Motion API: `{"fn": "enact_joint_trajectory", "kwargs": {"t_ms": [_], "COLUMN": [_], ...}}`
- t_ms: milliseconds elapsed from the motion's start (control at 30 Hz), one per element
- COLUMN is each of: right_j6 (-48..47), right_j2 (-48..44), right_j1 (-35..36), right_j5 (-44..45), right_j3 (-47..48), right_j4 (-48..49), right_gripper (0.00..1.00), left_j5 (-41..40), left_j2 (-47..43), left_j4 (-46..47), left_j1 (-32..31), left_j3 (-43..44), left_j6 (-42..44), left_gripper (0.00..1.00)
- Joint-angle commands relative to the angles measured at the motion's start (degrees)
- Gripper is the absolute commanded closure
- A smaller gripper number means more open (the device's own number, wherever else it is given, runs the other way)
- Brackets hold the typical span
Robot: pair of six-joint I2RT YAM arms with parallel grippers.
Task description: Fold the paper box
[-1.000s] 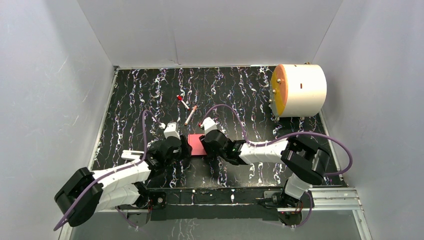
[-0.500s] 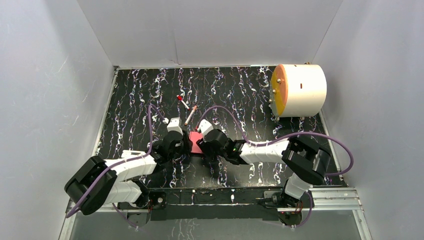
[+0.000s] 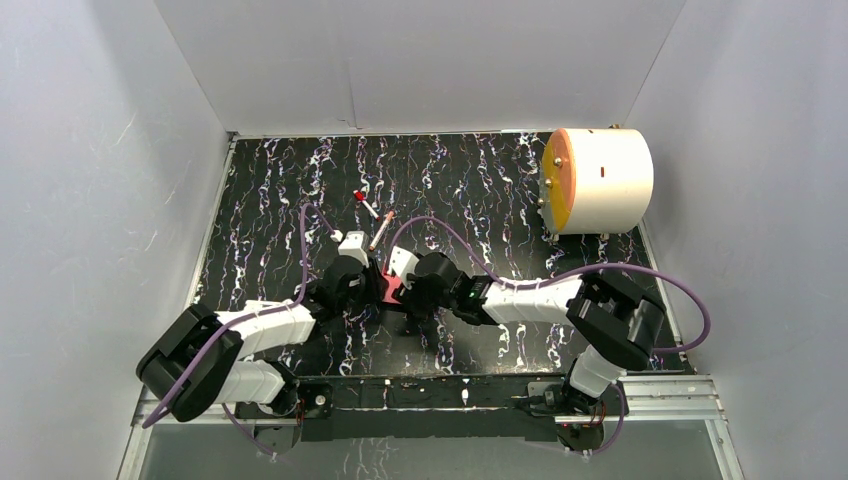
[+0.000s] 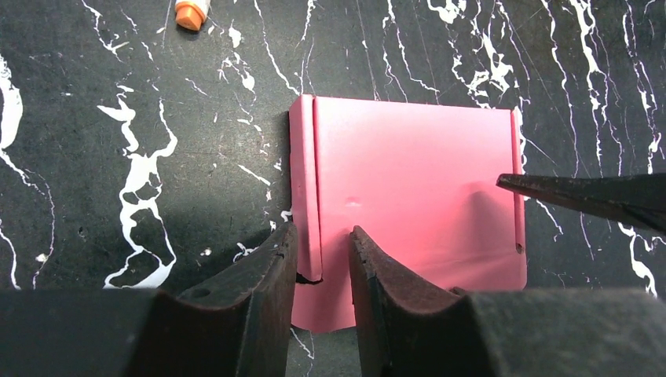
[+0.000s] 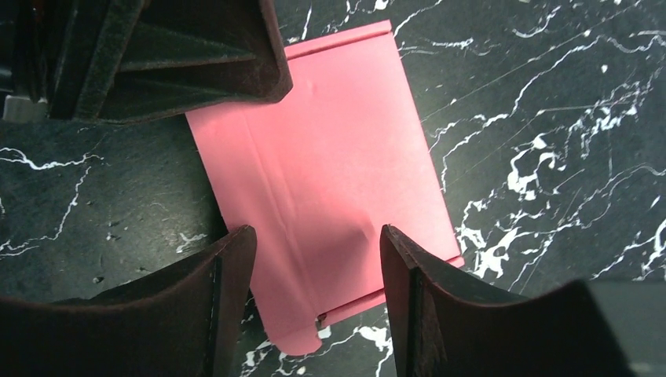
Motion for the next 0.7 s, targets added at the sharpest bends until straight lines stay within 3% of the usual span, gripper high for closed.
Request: {"fn": "enact_joint_trajectory", "kwargs": {"t_ms": [0, 433, 667], "right_j6": [-5.48, -6.22, -6.75], "right_j2": [-0.48, 6.32, 6.94], "right_j1": [-1.0, -1.0, -0.92], "right_j5": [-2.2, -5.68, -1.32], "right_j3": [-0.19, -1.14, -1.38], "right_j4": [5.16, 5.99, 5.91], "right_gripper": [0.35, 0.4, 0.46], "left_j5": [3.33, 7.91, 12.18], "left_j2": [1.1, 1.67, 0.98], "left_j4": [-2.47, -1.77, -0.31], "left_j1": [0.63, 3.02, 4.29], "left_j3": [-0.2, -0.36, -1.26], "left_j6": [1.92, 2.21, 1.47], "left_gripper": [0.72, 0.73, 0.73]}}
